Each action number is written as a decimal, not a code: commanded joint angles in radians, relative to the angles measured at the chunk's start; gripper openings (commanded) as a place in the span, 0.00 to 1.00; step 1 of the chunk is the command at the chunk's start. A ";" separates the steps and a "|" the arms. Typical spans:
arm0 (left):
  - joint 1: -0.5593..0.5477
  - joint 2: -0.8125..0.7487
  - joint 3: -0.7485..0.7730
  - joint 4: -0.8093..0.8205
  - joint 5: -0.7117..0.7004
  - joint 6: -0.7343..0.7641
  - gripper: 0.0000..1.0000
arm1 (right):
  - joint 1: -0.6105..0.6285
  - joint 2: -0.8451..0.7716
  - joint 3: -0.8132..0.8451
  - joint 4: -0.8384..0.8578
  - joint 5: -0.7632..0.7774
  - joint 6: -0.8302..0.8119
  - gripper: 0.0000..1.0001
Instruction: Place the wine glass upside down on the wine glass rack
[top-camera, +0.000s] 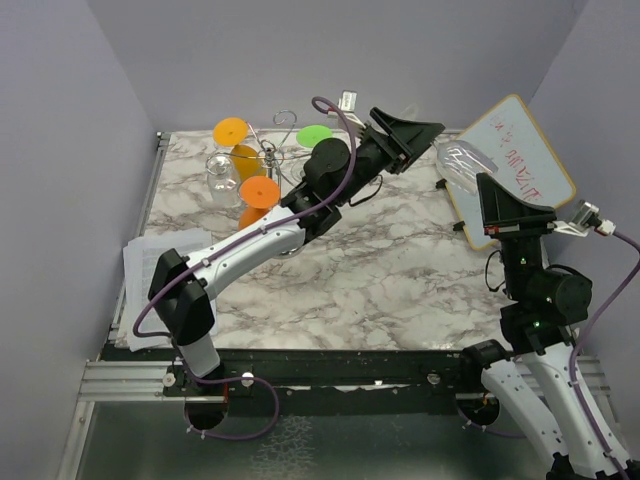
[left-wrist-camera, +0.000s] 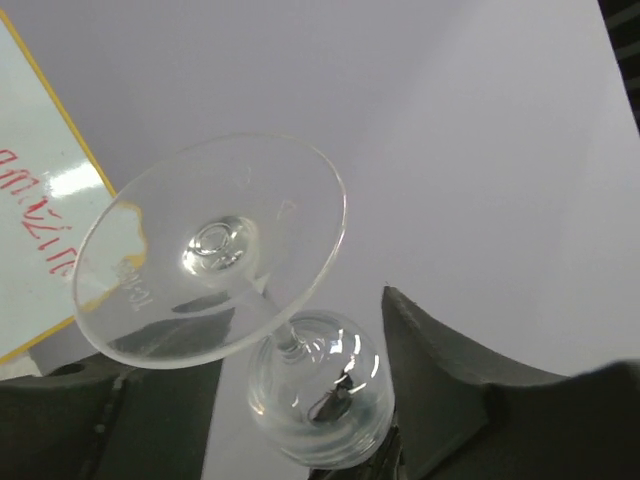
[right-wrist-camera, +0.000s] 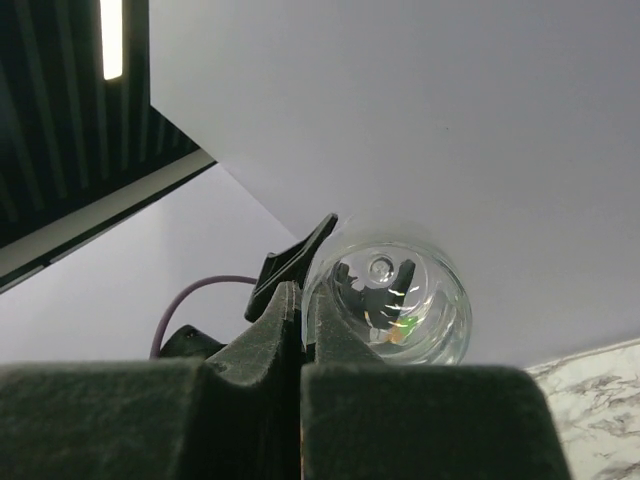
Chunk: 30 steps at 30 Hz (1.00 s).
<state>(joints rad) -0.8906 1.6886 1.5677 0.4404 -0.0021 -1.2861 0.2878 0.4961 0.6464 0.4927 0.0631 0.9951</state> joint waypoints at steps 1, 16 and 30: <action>-0.002 0.052 0.082 0.020 -0.007 -0.008 0.50 | -0.004 -0.009 -0.011 0.091 -0.055 0.014 0.01; 0.001 0.092 0.095 0.079 0.067 0.058 0.00 | -0.004 -0.037 0.026 -0.109 -0.031 0.024 0.13; 0.019 -0.004 0.062 0.144 0.151 0.748 0.00 | -0.004 -0.091 0.206 -0.593 0.146 -0.080 0.71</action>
<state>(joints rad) -0.8799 1.7439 1.6283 0.5358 0.0620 -0.8417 0.2813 0.4141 0.7784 0.0380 0.1337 0.9653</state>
